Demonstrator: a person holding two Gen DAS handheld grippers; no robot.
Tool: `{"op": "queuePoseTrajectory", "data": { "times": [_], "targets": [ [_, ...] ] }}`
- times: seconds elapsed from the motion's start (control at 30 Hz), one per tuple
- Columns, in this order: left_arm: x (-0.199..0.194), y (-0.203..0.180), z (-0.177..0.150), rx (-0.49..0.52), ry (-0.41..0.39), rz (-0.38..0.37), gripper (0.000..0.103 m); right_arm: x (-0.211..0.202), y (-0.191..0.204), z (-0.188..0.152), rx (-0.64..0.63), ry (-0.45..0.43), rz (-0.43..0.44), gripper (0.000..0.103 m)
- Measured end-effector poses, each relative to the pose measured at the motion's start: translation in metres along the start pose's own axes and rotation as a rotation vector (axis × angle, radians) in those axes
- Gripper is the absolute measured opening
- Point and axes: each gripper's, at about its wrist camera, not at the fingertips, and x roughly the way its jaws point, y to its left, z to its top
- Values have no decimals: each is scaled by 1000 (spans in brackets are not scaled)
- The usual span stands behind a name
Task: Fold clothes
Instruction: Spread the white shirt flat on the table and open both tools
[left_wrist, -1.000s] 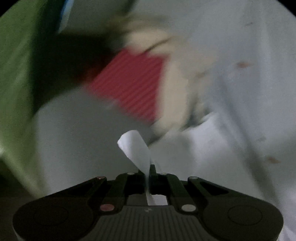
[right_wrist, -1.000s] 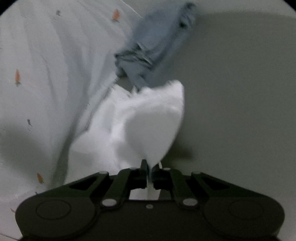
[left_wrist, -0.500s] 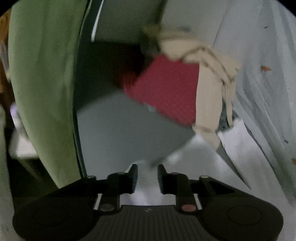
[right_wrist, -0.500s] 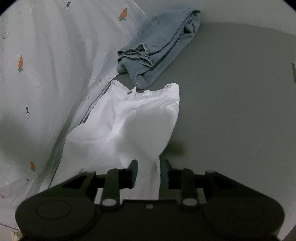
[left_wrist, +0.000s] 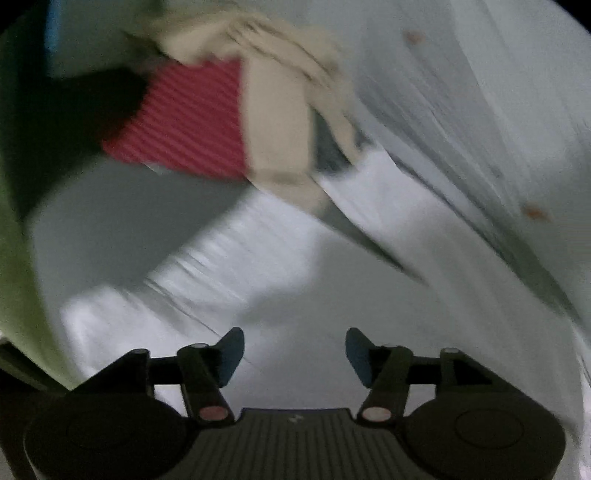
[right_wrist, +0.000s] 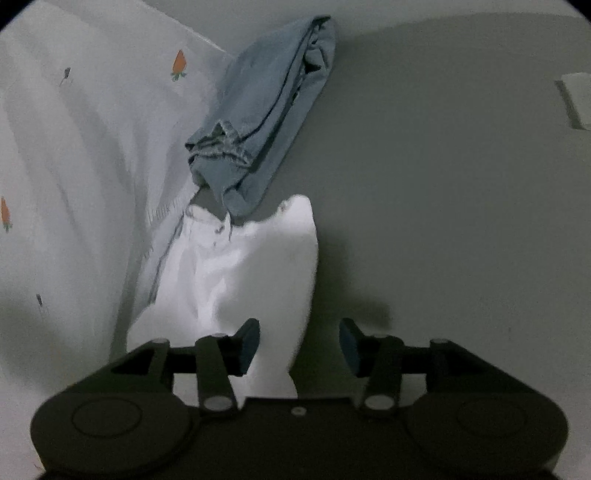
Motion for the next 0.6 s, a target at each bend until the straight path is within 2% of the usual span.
{"op": "queuePoseTrajectory", "data": {
  "times": [0.07, 0.17, 0.2, 0.27, 0.37, 0.4, 0.43, 0.47, 0.5, 0.6],
  "targets": [
    [20, -12, -11, 19, 64, -1, 65, 12, -2, 9, 34, -9, 10, 52],
    [42, -22, -25, 30, 129, 46, 66, 37, -7, 25, 108, -29, 8, 55],
    [43, -24, -29, 40, 129, 64, 67, 46, -9, 31, 132, -33, 5, 56],
    [45, -32, -34, 73, 127, 90, 78, 62, -9, 41, 160, -35, -15, 57],
    [52, -48, -36, 139, 144, 161, 79, 81, -3, 49, 177, -37, -27, 57],
    [54, -53, -37, 157, 149, 184, 79, 86, 1, 51, 164, -33, -19, 55],
    [55, -56, -39, 168, 149, 201, 81, 92, 5, 54, 150, -29, -11, 47],
    [57, -59, -40, 177, 148, 214, 85, 97, 11, 56, 129, -17, -2, 42],
    [58, -63, -42, 188, 146, 227, 86, 94, 16, 59, 104, -34, 9, 24],
    [60, -67, -43, 184, 141, 253, 88, 75, 37, 69, -13, -116, 23, 16]
  ]
}}
